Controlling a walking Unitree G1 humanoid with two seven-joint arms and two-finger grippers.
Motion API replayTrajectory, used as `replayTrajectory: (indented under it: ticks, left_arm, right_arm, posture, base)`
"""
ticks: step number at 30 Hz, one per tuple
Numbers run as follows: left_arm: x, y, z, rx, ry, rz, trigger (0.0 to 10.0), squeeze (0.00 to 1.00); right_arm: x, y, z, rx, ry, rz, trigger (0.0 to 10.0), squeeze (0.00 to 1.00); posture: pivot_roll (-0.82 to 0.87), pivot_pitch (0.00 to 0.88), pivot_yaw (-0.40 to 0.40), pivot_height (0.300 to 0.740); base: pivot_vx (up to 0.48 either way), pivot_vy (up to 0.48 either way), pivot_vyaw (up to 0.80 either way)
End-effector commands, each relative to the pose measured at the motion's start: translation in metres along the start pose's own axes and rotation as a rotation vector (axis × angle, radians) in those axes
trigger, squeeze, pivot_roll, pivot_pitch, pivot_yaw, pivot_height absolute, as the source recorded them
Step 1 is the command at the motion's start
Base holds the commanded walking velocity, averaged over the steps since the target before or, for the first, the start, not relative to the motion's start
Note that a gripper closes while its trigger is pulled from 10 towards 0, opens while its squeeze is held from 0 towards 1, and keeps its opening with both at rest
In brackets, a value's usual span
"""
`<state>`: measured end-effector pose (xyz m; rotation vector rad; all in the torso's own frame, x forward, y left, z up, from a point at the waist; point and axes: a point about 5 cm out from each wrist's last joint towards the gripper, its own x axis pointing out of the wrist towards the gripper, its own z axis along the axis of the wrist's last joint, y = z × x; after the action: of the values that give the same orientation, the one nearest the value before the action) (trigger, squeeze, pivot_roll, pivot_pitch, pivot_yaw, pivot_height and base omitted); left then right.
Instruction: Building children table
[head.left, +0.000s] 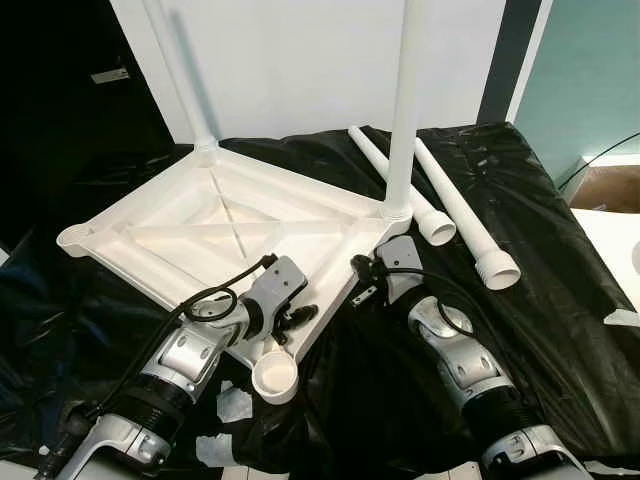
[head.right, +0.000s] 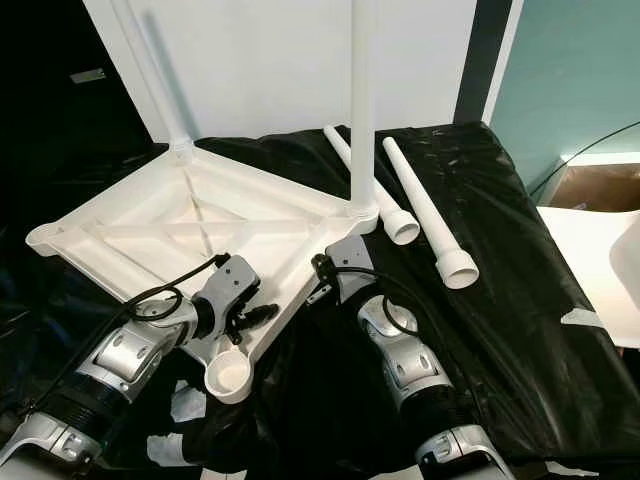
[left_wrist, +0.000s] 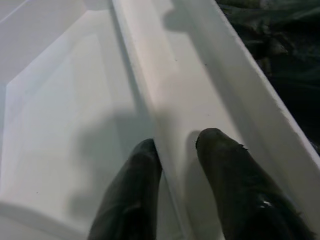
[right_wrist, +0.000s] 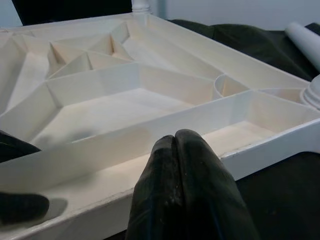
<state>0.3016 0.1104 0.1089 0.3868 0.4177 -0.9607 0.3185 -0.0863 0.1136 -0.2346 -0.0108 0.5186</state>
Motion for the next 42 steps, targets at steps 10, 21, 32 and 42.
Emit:
replayTrajectory:
  ticks: [10,21,32,42]
  left_arm:
    - [0.006,-0.006,-0.016,-0.046,0.072,0.006,0.0,0.00]
    - [0.010,-0.007,-0.012,-0.029,0.075,0.011,4.4,0.00]
    - [0.010,-0.021,-0.007,-0.017,0.038,-0.080,0.0,0.00]
    - [0.010,-0.045,0.021,-0.029,-0.193,-0.226,0.0,0.00]
  right_arm:
    - [-0.011,-0.015,0.000,-0.029,0.073,-0.152,10.0,0.00]
    - [-0.011,-0.019,-0.018,-0.023,0.182,-0.243,10.0,0.00]
    - [0.026,-0.040,-0.012,-0.055,0.193,-0.165,10.0,0.00]
    - [0.039,-0.027,-0.002,-0.055,0.138,0.021,10.0,0.00]
  posture:
    - [0.02,0.000,0.099,0.740]
    - [0.00,0.000,0.108,0.740]
    - [0.04,0.000,0.103,0.740]
    - [0.05,0.000,0.106,0.740]
  base:
    - [0.000,0.000,0.00]
    - [0.000,0.000,0.00]
    - [0.000,0.000,0.00]
    - [0.000,0.000,0.00]
